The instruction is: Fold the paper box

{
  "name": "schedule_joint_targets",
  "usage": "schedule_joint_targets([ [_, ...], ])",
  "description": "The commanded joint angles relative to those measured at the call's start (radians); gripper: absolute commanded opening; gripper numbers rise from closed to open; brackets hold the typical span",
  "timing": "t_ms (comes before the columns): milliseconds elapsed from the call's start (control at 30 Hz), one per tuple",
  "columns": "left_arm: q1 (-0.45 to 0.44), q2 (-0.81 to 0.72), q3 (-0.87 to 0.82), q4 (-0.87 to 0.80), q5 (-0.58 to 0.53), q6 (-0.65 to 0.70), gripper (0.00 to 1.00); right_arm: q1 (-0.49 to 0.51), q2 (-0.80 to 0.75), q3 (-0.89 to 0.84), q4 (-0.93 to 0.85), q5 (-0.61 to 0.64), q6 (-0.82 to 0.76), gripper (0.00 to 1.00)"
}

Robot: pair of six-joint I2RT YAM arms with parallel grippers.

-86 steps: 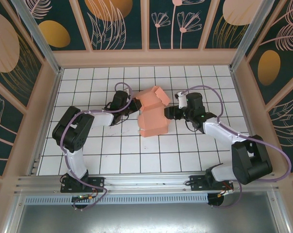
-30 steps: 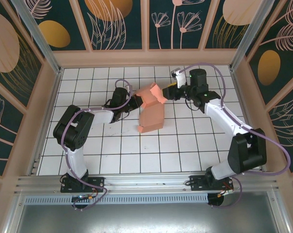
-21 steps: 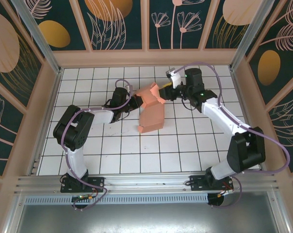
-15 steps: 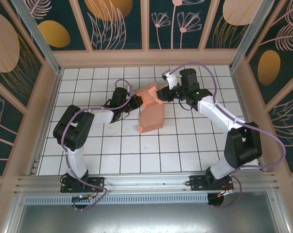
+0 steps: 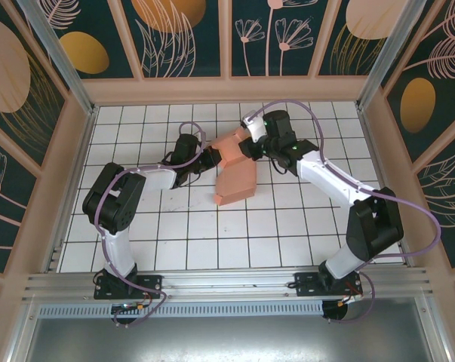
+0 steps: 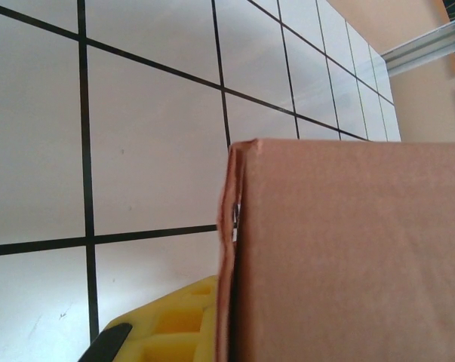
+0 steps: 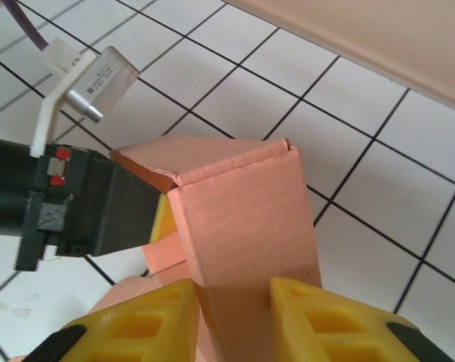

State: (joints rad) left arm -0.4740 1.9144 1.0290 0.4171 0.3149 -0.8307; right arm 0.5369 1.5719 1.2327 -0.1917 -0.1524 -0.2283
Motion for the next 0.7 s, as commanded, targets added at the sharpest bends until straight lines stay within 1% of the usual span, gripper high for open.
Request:
schedule_joint_targets([
  [0,0.001,0.005,0.036,0.020,0.038,0.016,0.00,0.031,0.002,0.005,-0.013,0.115,-0.039,0.29],
  [200,0.001,0.003,0.037,0.020,0.042,0.016,0.00,0.051,0.019,0.008,-0.017,0.195,-0.048,0.29],
  [367,0.000,-0.003,0.036,0.022,0.047,0.019,0.00,0.063,0.031,0.014,-0.016,0.229,-0.051,0.27],
  [500,0.000,-0.003,0.036,0.023,0.048,0.020,0.00,0.080,0.049,0.022,-0.012,0.285,-0.054,0.25],
  [533,0.000,-0.002,0.034,0.024,0.049,0.021,0.00,0.086,0.055,0.022,-0.010,0.302,-0.056,0.23],
  [667,0.000,0.002,0.036,0.029,0.053,0.016,0.00,0.117,0.079,0.024,0.000,0.373,-0.061,0.22],
])
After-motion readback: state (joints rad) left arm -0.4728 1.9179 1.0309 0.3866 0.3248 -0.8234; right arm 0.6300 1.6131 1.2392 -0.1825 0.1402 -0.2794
